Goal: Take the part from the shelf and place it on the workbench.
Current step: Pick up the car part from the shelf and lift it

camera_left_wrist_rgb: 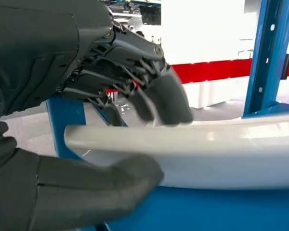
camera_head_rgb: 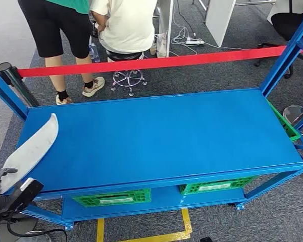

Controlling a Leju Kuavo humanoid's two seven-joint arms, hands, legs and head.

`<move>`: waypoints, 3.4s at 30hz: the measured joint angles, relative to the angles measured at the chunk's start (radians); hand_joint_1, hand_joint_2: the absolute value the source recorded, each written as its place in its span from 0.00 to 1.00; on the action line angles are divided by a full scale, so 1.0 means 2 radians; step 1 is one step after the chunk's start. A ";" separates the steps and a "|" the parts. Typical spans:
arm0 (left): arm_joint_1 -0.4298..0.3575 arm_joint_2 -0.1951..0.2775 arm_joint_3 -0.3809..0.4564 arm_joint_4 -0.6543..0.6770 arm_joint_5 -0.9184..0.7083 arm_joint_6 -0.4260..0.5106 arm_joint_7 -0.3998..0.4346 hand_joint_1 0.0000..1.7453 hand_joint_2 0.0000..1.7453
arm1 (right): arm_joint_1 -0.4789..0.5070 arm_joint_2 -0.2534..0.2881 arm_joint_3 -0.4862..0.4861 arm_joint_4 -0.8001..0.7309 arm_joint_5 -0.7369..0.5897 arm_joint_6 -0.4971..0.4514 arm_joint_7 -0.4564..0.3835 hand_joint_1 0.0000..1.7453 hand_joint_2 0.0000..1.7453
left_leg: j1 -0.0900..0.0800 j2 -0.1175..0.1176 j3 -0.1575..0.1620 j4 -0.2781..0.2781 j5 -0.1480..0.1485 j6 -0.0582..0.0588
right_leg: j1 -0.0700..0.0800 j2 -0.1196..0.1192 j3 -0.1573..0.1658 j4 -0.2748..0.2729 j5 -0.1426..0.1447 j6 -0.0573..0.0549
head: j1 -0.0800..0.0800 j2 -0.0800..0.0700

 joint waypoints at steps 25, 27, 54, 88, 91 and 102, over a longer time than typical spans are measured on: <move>-0.018 -0.002 0.005 0.007 0.007 0.009 -0.008 1.00 1.00 | 0.000 0.000 0.000 0.000 0.000 0.001 0.001 0.00 0.00 | 0.000 0.002 0.003 -0.002 0.000 0.000 | 0.000 0.002 0.002 0.000 0.000 -0.001 | 0.000 0.000; -0.018 -0.003 0.004 0.005 0.014 0.011 -0.015 1.00 1.00 | 0.000 0.000 0.000 0.000 0.000 0.001 0.001 0.00 0.00 | 0.000 0.001 0.003 -0.002 0.000 0.000 | 0.000 0.001 0.002 0.000 0.000 -0.001 | 0.000 0.000; 0.013 -0.005 -0.083 -0.101 0.049 0.043 -0.056 1.00 1.00 | 0.000 0.001 0.004 0.000 0.000 0.002 0.000 0.00 0.00 | -0.002 0.001 0.002 0.000 -0.002 0.002 | -0.003 0.000 0.002 -0.001 0.000 0.001 | 0.000 0.000; 0.118 0.005 -0.214 -0.215 -0.030 0.218 -0.058 1.00 1.00 | 0.001 0.006 0.004 0.000 -0.010 -0.031 -0.038 0.00 0.00 | -0.007 0.003 0.050 -0.020 -0.029 0.010 | 0.001 -0.015 -0.067 0.012 0.065 -0.002 | 0.004 0.000; 0.134 0.002 -0.218 -0.215 -0.021 0.237 -0.058 1.00 1.00 | 0.004 0.005 0.004 0.001 -0.010 -0.042 -0.038 0.00 0.00 | -0.005 0.007 0.041 -0.026 -0.016 0.016 | 0.000 -0.016 -0.078 0.029 0.044 0.007 | 0.006 0.000; 0.166 -0.009 -0.221 -0.215 -0.012 0.250 -0.058 1.00 1.00 | 0.004 0.001 0.005 0.001 -0.005 -0.052 -0.036 0.00 0.00 | -0.009 0.013 -0.011 -0.019 0.028 0.009 | 0.002 -0.023 0.015 -0.013 0.007 0.005 | 0.008 0.000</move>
